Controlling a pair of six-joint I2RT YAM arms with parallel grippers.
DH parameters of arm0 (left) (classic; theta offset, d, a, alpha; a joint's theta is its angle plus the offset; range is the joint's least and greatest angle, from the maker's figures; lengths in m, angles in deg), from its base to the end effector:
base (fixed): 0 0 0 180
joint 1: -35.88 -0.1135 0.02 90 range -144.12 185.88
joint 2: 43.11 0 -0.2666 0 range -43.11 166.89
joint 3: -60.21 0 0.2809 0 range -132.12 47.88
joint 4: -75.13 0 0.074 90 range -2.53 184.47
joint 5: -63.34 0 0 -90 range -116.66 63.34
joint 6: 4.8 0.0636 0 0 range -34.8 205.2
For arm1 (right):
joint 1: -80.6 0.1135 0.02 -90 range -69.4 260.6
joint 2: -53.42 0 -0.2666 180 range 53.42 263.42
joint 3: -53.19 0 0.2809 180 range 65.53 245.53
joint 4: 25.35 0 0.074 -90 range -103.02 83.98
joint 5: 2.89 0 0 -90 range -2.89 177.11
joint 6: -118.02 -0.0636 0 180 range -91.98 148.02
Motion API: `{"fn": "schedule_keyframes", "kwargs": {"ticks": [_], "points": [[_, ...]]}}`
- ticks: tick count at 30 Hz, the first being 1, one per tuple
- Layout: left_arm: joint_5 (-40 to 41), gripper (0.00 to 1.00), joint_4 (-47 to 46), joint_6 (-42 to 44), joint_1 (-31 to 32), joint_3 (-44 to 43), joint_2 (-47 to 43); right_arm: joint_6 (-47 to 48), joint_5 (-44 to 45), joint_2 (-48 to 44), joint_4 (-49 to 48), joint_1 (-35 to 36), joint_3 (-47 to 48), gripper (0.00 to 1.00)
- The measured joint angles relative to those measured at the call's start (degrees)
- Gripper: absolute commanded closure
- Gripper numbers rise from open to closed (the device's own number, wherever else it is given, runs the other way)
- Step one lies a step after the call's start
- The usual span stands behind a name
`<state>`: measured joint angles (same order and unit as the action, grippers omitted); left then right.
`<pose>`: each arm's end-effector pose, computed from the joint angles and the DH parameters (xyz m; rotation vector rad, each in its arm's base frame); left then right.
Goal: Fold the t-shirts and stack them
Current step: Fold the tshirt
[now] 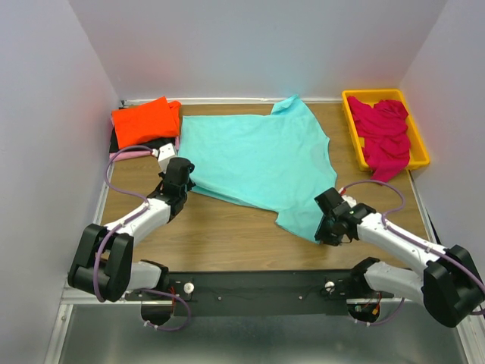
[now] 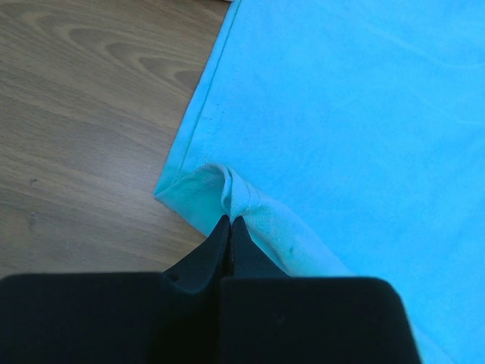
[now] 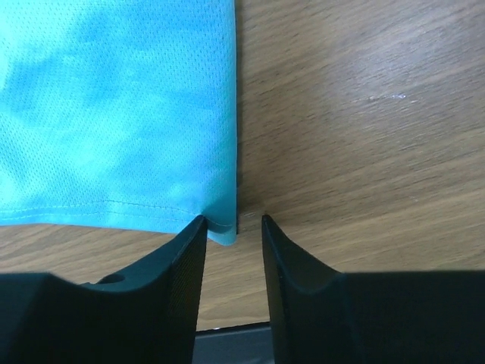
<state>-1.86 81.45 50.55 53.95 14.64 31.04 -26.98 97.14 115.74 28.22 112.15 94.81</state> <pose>0.2953 -0.0683 0.1602 -0.5422 2.0472 -0.0729 0.1728 0.0931 0.1188 0.6069 2.7557 0.0869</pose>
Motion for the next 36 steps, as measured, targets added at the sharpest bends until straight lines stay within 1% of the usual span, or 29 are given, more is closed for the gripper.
{"fn": "schedule_keyframes", "kwargs": {"ticks": [2, 3, 5, 6, 8, 9, 12, 17, 22, 27, 32, 36], "points": [[0.0, 1.00, 0.0, 0.0, 0.0, 0.0, 0.0, 0.0, 0.0, 0.3, -0.4, 0.0, 0.0, 0.68], [0.0, 1.00, 0.0, 0.0, 0.0, 0.0, 0.0, 0.0, 0.0, 0.4, -0.8, 0.0, 0.0, 0.72], [0.0, 1.00, 0.0, 0.0, 0.0, 0.0, 0.0, -0.1, 0.0, 0.7, -1.7, 0.0, -0.2, 0.77], [0.0, 1.00, 0.0, 0.0, 0.0, 0.0, 0.0, -0.1, 0.0, 0.8, -2.3, 0.0, -0.2, 0.82], [0.0, 1.00, 0.0, 0.0, 0.0, 0.0, 0.0, -0.3, 0.0, 1.5, -3.9, 0.0, -0.3, 0.87], [0.0, 1.00, 0.0, 0.0, 0.0, 0.0, 0.0, -0.3, 0.0, 1.7, -4.3, 0.0, -0.3, 0.92], [0.0, 1.00, -0.1, 0.0, 0.0, 0.1, 0.0, -0.4, 0.0, 2.2, -6.3, 0.0, -0.3, 1.00], [-0.5, 1.00, -0.1, 0.0, 0.0, 0.6, -1.0, 0.1, 0.0, 2.9, -7.4, 0.0, 0.3, 0.99], [-0.9, 1.00, 0.8, 0.0, 0.0, 1.4, -4.6, 1.5, 0.8, 3.1, -6.1, 0.0, 1.9, 0.99], [-1.5, 1.00, 1.6, -0.1, 0.0, 1.8, -6.7, 3.3, 3.1, 2.9, -4.2, 0.0, 6.5, 0.99], [-1.7, 1.00, 2.3, -0.1, 0.0, 2.3, -6.8, 5.0, 6.1, 2.9, -3.7, 0.0, 10.8, 0.99], [-2.6, 1.00, 2.3, -0.1, 0.0, 2.5, -6.8, 6.1, 9.0, 5.0, -3.6, 0.0, 15.0, 1.00]]}}
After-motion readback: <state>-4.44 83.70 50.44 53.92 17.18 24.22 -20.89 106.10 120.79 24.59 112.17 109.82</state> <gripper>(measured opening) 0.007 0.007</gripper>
